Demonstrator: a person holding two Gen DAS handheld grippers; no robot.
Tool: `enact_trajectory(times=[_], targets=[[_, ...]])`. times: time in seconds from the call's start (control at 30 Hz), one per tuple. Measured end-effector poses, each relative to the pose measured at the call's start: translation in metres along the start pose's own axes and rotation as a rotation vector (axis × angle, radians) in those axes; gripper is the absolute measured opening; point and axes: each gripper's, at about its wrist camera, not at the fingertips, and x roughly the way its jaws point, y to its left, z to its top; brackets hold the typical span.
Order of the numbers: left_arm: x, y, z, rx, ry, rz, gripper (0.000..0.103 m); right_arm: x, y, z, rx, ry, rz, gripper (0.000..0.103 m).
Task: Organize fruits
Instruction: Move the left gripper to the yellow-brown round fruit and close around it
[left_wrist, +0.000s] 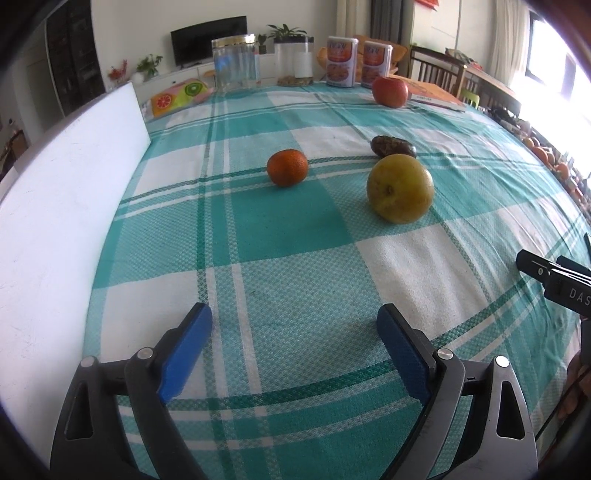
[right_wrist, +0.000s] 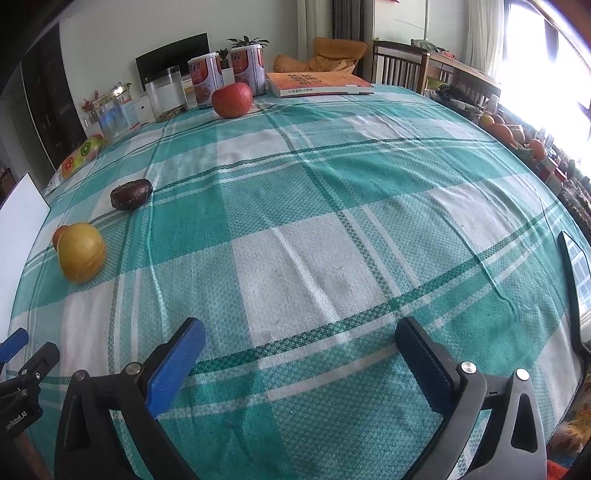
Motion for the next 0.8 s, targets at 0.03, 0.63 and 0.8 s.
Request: enact_trajectory(times=[0.03, 0.63, 0.8], targets=[[0.0000, 0.0001, 0.0000, 0.000, 0.000, -0.001, 0.093, 0.0002, 0.0004, -0.0001, -0.002, 0.001, -0.001, 0.103], [0.0009, 0.0012, 0.0008, -0.003, 0.003, 0.011, 0.095, 0.0009, 0.0013, -0.0004, -0.004, 0.003, -0.005, 0.103], [0.0011, 0.0016, 0.0008, -0.003, 0.003, 0.010, 0.095, 0.0007, 0.0012, -0.0003, -0.004, 0.003, -0.005, 0.103]])
